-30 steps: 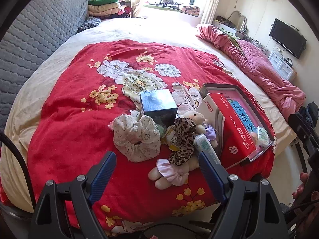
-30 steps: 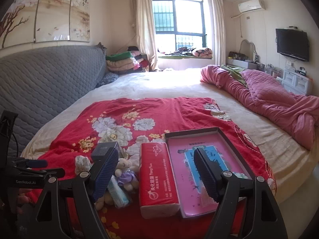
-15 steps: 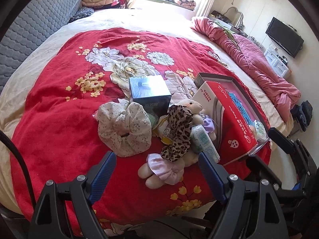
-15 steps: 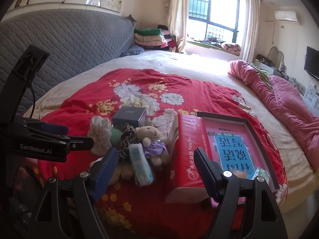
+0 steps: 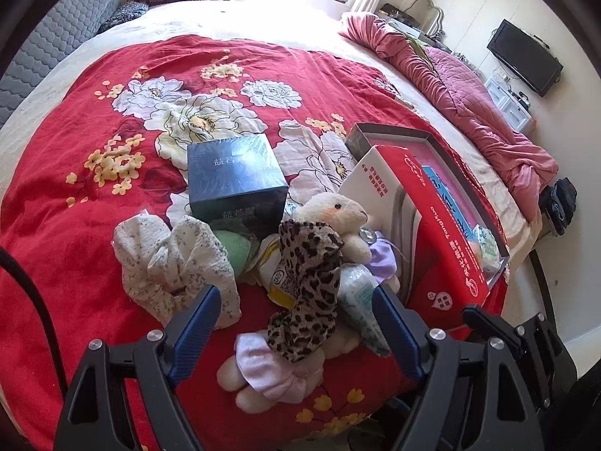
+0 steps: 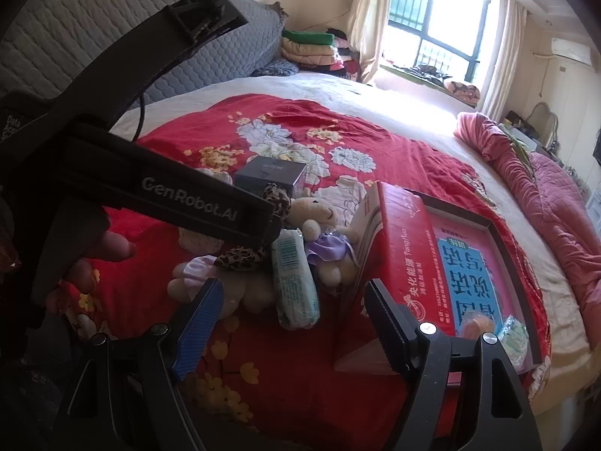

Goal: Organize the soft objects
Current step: 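Grasp the leopard-print cloth with the left gripper while the right grasps the white-blue wipes pack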

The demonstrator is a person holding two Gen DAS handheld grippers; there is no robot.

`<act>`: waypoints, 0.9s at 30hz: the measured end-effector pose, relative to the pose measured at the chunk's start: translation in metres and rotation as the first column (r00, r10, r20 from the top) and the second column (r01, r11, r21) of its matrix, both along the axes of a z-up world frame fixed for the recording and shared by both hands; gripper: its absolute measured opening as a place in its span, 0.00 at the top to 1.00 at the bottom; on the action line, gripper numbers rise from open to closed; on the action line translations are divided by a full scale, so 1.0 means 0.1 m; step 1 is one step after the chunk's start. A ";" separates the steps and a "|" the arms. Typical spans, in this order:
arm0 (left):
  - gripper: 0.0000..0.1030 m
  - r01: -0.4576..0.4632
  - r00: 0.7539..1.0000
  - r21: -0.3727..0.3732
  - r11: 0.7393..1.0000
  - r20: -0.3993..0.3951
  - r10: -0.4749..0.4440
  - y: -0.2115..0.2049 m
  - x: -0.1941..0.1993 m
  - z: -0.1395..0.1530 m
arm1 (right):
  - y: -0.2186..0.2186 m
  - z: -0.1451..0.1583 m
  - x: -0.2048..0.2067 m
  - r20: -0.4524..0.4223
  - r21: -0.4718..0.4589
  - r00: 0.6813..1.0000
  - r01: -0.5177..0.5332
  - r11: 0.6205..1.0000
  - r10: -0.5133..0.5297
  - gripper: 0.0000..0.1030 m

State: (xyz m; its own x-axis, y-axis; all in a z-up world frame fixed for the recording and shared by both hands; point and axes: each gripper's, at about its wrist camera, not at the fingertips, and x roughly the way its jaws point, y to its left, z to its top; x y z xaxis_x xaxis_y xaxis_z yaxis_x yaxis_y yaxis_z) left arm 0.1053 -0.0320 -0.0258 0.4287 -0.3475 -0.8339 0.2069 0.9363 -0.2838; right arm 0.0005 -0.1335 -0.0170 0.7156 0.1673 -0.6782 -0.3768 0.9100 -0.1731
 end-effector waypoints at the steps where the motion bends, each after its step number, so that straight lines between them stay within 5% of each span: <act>1: 0.22 0.004 1.000 -0.006 1.000 -0.002 -0.004 0.00 0.03 -0.01 | 0.01 -0.02 0.01 -0.009 -0.002 1.000 -0.010 1.000 0.010 0.30; 9: 0.35 0.024 0.999 -0.085 0.996 -0.040 -0.028 0.00 0.23 -0.14 | 0.09 -0.27 0.22 -0.056 -0.063 0.998 0.005 0.998 -0.009 0.51; 19: 0.42 0.031 0.997 -0.123 0.992 -0.059 -0.038 0.06 0.26 -0.23 | 0.24 -0.46 0.43 -0.070 -0.131 0.998 -0.015 0.991 0.005 0.53; 27: 0.61 0.022 0.995 -0.147 0.989 -0.095 -0.036 0.08 0.30 -0.33 | 0.21 -0.49 0.58 -0.082 -0.131 0.996 -0.032 0.991 0.021 0.80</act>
State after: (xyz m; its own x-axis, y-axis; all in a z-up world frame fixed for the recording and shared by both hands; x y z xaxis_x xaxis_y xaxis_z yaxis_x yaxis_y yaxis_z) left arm 0.1358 -0.0236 -0.0589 0.3360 -0.4797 -0.8105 0.1979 0.8773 -0.4372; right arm 0.0581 -0.1122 -0.0664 0.6547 0.0907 -0.7504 -0.4177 0.8708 -0.2592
